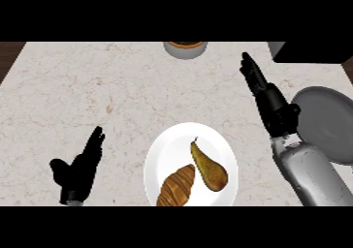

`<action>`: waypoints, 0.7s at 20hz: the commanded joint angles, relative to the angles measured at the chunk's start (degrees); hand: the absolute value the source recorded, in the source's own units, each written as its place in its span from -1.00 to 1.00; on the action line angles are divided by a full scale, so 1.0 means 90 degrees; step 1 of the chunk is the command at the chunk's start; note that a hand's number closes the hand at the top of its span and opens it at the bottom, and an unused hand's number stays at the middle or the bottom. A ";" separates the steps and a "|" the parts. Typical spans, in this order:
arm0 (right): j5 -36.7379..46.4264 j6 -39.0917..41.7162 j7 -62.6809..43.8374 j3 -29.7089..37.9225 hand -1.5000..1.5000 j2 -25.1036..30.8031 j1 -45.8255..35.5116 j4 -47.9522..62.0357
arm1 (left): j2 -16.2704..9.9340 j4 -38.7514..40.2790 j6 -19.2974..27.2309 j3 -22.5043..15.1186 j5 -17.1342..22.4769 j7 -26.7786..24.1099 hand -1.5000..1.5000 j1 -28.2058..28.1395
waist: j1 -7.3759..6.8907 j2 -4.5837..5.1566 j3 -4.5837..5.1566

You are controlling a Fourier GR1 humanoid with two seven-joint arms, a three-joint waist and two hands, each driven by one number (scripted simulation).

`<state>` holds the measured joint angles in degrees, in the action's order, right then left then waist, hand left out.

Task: Pick the croissant from the plate and place it in the pan

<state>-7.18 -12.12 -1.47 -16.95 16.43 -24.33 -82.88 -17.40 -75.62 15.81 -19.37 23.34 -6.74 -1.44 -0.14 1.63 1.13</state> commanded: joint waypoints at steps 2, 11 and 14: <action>0.0270 -0.0566 0.0552 -0.0342 1.00 -0.0599 0.1061 -0.0654 | -0.0086 -0.0524 0.0015 0.0027 -0.0228 -0.0205 0.00 0.0020 | 0.0073 -0.0209 -0.0128; 0.1229 -0.2686 0.1444 -0.1161 -1.00 -0.1317 0.4334 -0.2267 | -0.0172 -0.1143 -0.0021 -0.0020 -0.0563 -0.0688 0.00 0.0475 | 0.0464 -0.0298 -0.0125; 0.1921 -0.2878 0.1825 -0.1896 -1.00 -0.0705 0.5662 -0.2807 | -0.0054 -0.1309 0.0088 -0.0243 -0.0749 -0.0589 0.00 0.0486 | 0.0359 -0.0274 -0.0122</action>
<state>4.70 -34.24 10.15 -27.63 7.79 12.67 -101.91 -18.10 -85.43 16.87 -20.08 17.77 -12.23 2.85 3.80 -1.00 0.06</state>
